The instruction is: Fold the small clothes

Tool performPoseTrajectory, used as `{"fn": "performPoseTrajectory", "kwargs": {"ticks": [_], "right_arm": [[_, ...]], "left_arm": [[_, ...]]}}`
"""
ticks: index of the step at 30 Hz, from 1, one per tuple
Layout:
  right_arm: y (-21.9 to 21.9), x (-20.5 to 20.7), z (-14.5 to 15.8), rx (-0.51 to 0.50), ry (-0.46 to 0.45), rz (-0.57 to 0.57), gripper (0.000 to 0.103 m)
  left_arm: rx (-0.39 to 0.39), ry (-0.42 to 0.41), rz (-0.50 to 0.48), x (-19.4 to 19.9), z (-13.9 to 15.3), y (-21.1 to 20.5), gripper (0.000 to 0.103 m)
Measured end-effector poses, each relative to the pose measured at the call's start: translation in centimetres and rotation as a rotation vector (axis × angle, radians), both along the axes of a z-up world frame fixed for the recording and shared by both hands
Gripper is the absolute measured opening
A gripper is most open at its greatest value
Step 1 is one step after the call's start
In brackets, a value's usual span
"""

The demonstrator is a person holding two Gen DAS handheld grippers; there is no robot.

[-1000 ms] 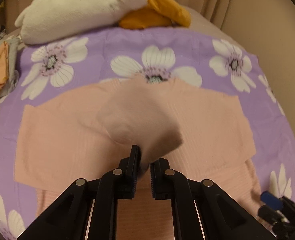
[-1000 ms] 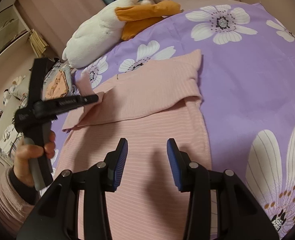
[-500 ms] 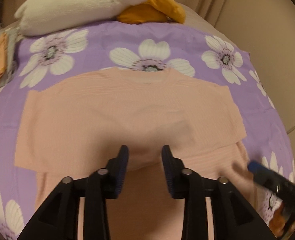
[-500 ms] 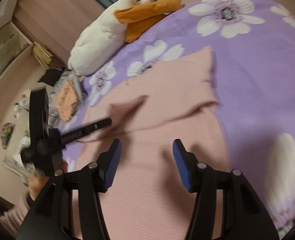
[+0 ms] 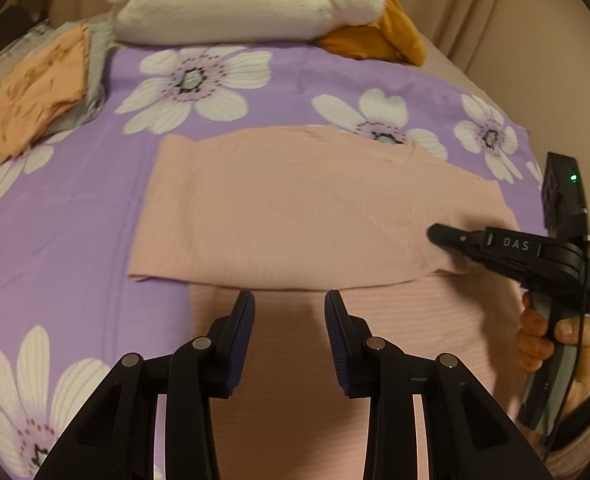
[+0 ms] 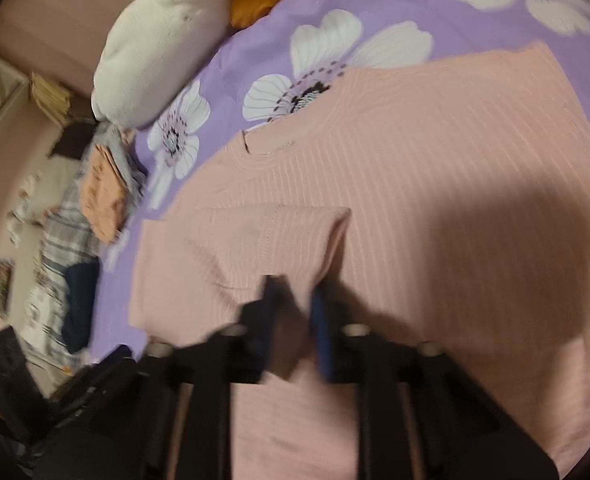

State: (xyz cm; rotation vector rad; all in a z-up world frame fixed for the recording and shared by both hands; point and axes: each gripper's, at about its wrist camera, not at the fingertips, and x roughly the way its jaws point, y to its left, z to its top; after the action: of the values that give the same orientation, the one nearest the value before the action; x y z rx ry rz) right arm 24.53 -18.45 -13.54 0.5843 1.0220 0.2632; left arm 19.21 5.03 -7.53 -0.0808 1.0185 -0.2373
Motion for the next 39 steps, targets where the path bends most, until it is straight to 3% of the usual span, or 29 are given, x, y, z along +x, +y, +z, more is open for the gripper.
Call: {"fn": "performPoseTrajectory", "kwargs": {"ticks": [3,13,18,21,24,29,32,35,39], "right_arm": [[1.0,0.5,2.1,-0.030,-0.055,0.036,0.006],[4.9,1.7,15.4,0.002,-0.341,0.129,0.006],[2.6,-0.4,19.2,0.041,-0.460,0.086,0.006],[0.2,-1.4,17.8,0.020,-0.433,0.038,0.006],[-2.5,-2.1,14.5,-0.040,-0.353,-0.007,0.006],[-6.5,-1.9,6.4,-0.111,-0.141,-0.077,0.010],[-7.6,-2.0,3.1,-0.253,-0.026,-0.125,0.013],[-8.0,-2.9,3.5,-0.361,-0.072,-0.158,0.013],[-7.4,-3.5,5.3,-0.280,-0.188,-0.063,0.014]], "left_arm": [[0.001,-0.009,0.010,-0.3,0.2,0.6,0.034],[-0.037,-0.031,0.057,-1.6,1.2,2.9,0.033],[-0.032,-0.038,0.089,-1.8,1.7,4.5,0.033],[-0.028,-0.030,0.096,-1.5,1.4,4.6,0.033],[-0.030,-0.020,0.092,-1.1,0.9,4.4,0.033],[-0.028,0.001,0.064,0.6,-0.1,2.7,0.033],[-0.039,0.001,0.038,2.0,-0.3,1.6,0.033],[-0.036,-0.013,0.015,3.2,-0.3,0.4,0.033],[-0.024,-0.028,-0.014,4.6,-0.9,-1.3,0.033]]}}
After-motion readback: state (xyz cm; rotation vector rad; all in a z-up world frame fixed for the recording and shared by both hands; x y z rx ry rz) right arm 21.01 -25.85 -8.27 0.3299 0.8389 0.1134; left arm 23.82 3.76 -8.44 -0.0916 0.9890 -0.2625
